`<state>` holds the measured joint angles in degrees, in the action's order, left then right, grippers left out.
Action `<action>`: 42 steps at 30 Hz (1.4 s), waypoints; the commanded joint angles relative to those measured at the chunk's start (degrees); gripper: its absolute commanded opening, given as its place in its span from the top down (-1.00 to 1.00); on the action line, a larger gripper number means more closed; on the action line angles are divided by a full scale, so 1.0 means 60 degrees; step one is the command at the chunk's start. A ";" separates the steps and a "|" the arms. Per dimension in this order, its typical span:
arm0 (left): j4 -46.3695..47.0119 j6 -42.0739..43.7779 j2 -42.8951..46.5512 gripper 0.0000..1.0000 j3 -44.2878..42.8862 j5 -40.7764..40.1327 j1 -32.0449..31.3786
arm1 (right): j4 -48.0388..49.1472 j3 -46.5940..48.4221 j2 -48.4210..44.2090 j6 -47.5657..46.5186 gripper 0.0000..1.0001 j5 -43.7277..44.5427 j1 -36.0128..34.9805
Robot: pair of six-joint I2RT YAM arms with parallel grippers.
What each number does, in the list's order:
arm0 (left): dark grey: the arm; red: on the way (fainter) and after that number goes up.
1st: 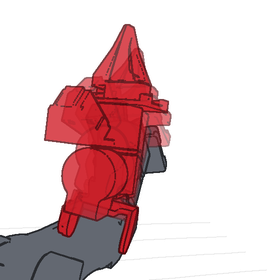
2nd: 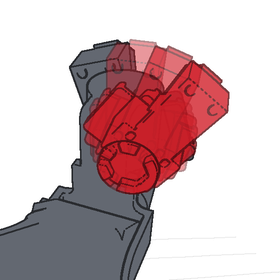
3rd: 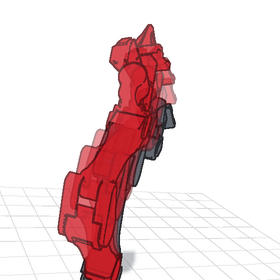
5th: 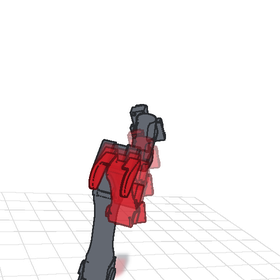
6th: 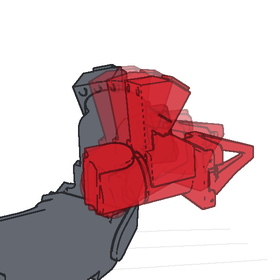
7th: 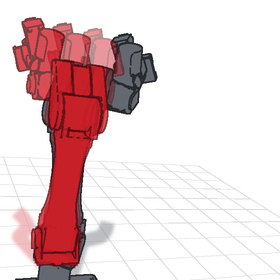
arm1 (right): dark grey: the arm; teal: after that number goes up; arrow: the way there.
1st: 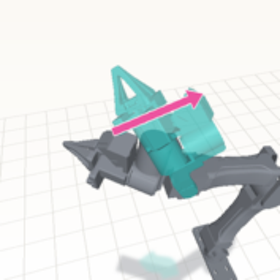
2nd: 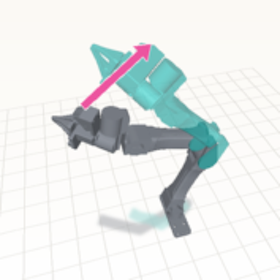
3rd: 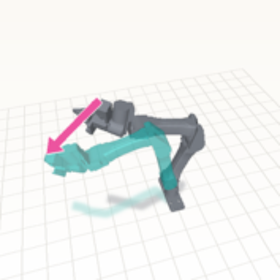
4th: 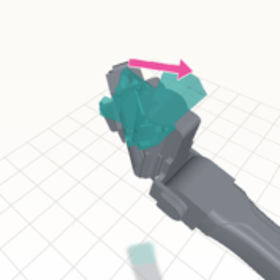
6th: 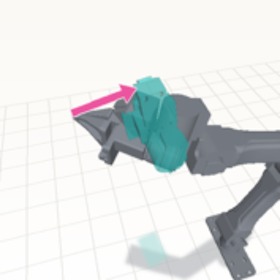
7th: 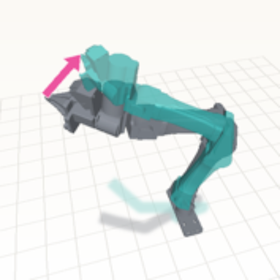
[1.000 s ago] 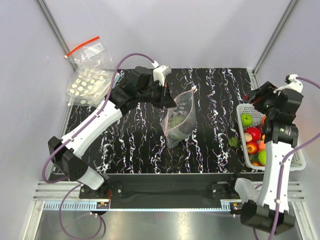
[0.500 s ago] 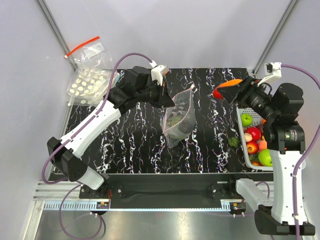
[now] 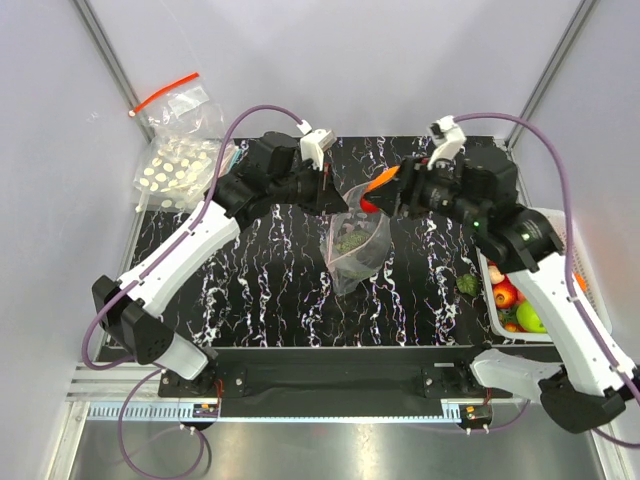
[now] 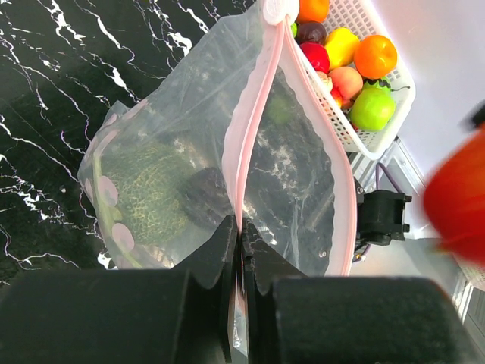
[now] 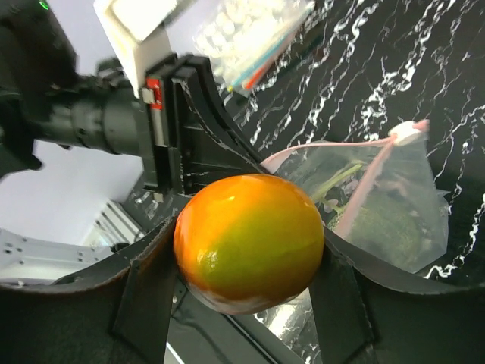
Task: Place the food in the zip-top bag and seal the zipper
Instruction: Place the fake fruit in the zipper food storage bag.
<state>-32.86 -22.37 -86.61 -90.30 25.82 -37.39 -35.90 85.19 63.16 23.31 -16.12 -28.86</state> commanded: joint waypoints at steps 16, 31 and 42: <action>0.0497 -0.0051 0.0475 0.85 -0.0038 0.0501 0.0181 | -0.0813 0.0904 0.1837 -0.1512 -0.66 0.3330 -0.1707; 0.0555 -0.0066 0.0489 0.85 0.0021 0.0559 0.0284 | -0.2467 0.1490 0.1032 -0.0736 -0.92 0.7444 -0.1592; 0.0584 -0.0080 0.0490 0.85 0.0065 0.0618 0.0269 | -0.3758 -0.0221 0.0695 0.0054 -0.99 0.7770 0.3748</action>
<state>-32.73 -22.48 -86.17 -89.82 27.49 -35.99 -55.33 87.31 68.75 21.04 27.46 -12.75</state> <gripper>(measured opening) 0.078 0.993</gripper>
